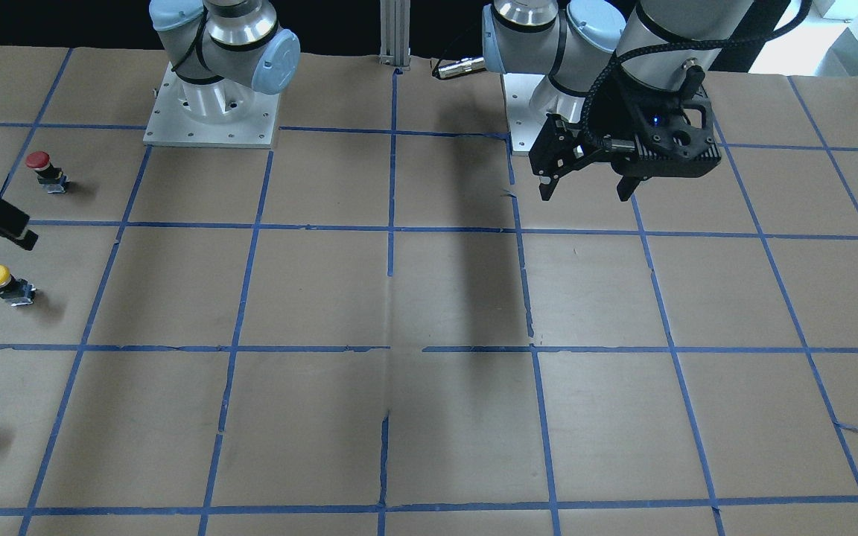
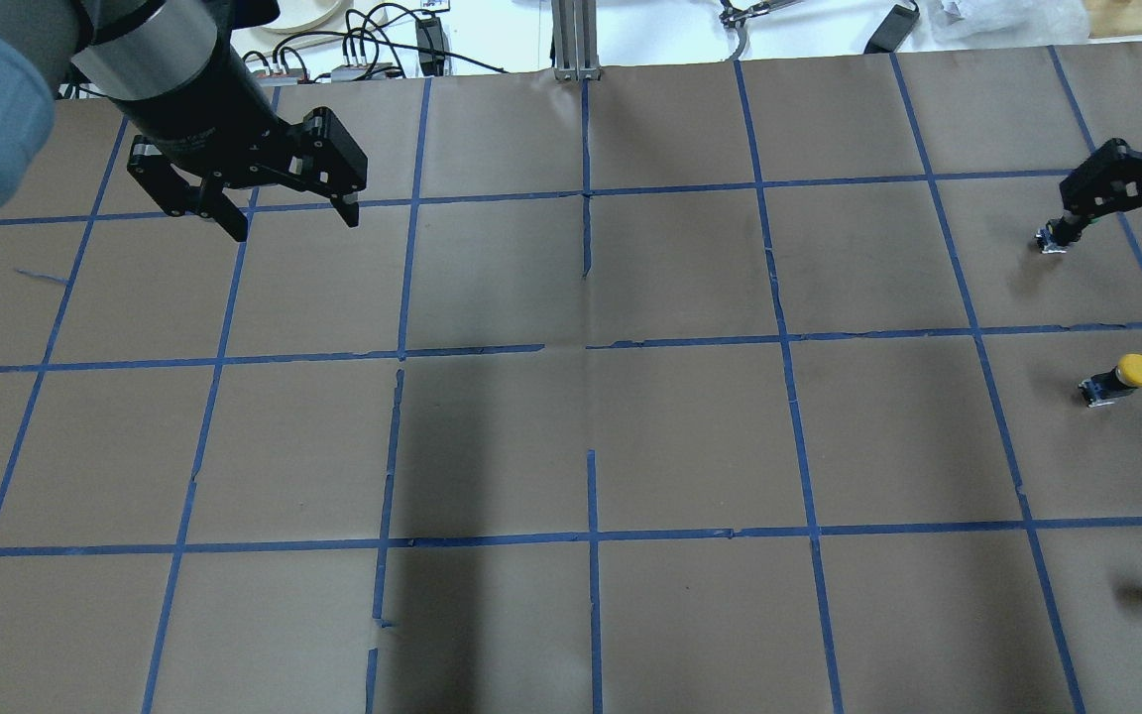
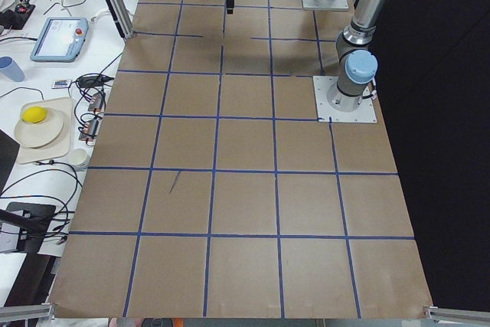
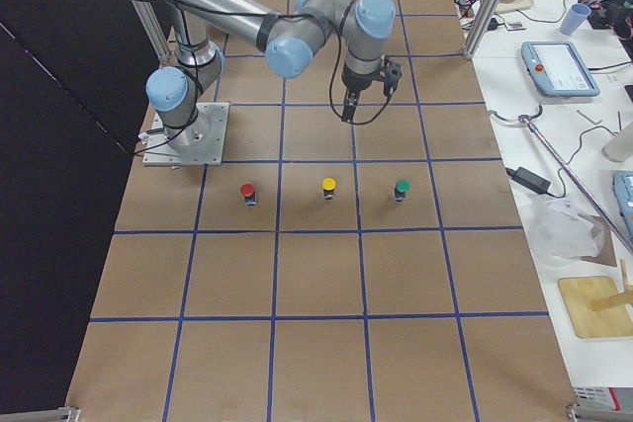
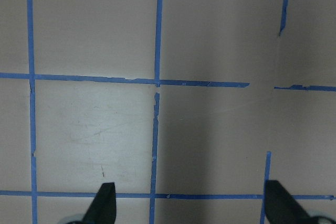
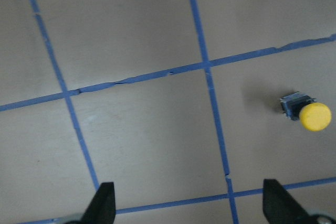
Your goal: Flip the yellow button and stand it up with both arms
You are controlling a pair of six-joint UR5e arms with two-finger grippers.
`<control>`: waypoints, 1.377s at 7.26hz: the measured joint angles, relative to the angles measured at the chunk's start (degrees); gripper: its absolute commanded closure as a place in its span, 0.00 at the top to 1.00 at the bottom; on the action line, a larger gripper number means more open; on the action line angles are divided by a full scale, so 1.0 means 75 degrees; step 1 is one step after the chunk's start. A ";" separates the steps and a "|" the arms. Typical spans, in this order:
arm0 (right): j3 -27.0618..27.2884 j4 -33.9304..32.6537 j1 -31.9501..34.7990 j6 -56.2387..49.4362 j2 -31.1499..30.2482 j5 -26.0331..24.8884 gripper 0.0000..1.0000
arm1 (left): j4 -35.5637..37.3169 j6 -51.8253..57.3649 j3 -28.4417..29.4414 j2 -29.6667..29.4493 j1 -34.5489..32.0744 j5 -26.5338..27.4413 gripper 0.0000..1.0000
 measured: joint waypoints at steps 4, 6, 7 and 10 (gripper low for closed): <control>-0.0048 0.0839 0.2897 0.2336 -0.1051 -0.0304 1.00 | -0.0009 0.0000 -0.0002 0.0001 -0.0008 -0.0001 1.00; -0.0048 0.0926 0.3275 0.2665 -0.1123 -0.0473 1.00 | -0.0009 0.0000 -0.0001 0.0001 -0.0008 -0.0001 1.00; -0.0042 0.0940 0.3228 0.2673 -0.1128 -0.0498 1.00 | -0.0009 0.0000 -0.0001 0.0001 -0.0006 -0.0001 1.00; -0.0028 0.1015 0.2795 0.2671 -0.1150 -0.0488 1.00 | -0.0009 0.0000 -0.0002 0.0005 -0.0004 -0.0001 1.00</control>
